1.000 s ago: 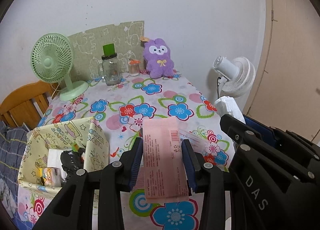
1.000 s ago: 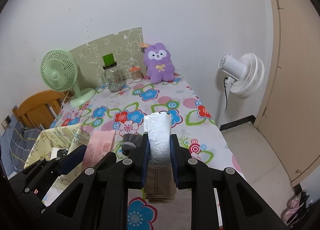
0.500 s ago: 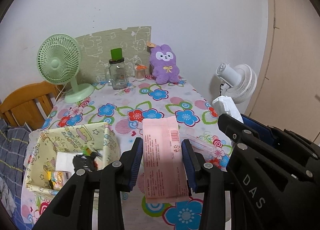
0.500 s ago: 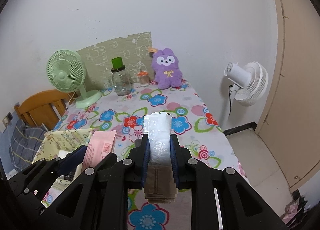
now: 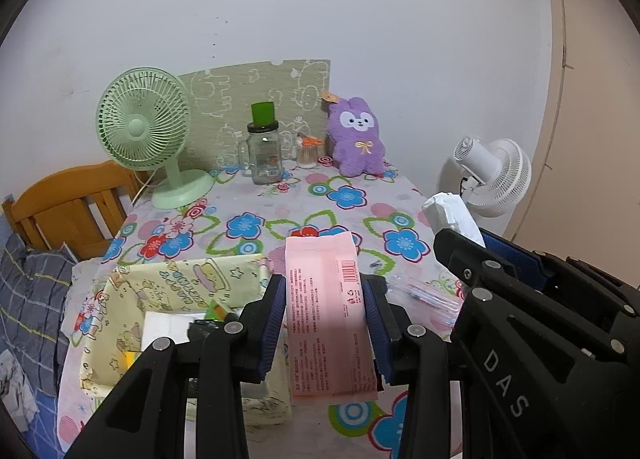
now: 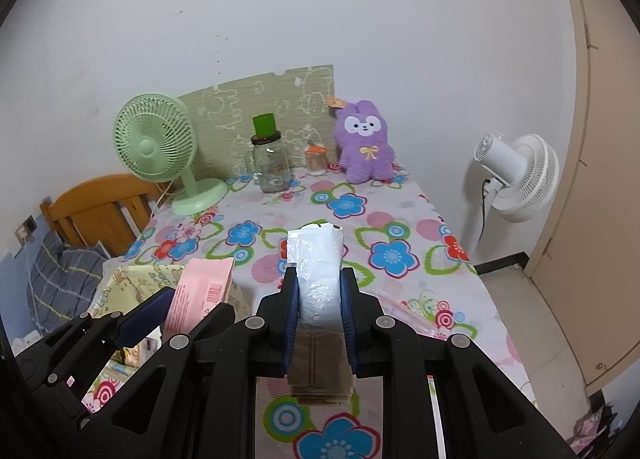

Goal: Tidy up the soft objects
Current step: 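Carry the pink packet with the left tool while the right tool carries the white pad to the box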

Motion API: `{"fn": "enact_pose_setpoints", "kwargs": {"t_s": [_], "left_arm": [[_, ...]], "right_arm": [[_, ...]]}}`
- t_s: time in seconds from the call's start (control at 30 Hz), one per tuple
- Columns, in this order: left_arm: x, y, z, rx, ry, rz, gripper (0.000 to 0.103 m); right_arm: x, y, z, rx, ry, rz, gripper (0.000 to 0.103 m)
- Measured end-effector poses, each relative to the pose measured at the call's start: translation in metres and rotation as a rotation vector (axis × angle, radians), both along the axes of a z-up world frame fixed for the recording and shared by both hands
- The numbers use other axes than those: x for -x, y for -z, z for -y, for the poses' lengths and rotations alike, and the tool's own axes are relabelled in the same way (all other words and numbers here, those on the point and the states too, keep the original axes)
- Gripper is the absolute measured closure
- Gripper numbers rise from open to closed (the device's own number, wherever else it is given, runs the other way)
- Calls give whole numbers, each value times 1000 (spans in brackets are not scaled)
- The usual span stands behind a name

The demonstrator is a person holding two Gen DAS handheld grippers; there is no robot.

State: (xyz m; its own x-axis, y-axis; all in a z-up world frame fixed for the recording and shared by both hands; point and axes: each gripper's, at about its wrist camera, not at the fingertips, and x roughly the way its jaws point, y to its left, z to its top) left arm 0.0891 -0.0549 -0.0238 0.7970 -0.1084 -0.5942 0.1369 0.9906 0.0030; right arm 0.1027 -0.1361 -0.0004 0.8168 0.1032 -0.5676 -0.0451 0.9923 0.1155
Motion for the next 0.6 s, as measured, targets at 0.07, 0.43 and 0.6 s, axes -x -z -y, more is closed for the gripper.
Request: {"fn": "enact_pose_setpoints", "kwargs": {"t_s": [0.07, 0.43, 0.6], "left_arm": [[-1, -1, -5, 3, -6, 2, 63], [-6, -3, -35, 9, -48, 12, 63], [-8, -2, -48, 4, -67, 15, 63]], "right_arm": [[-1, -1, -5, 5, -5, 3, 80], [-11, -5, -36, 16, -57, 6, 80], [-15, -4, -49, 22, -80, 2, 80]]}}
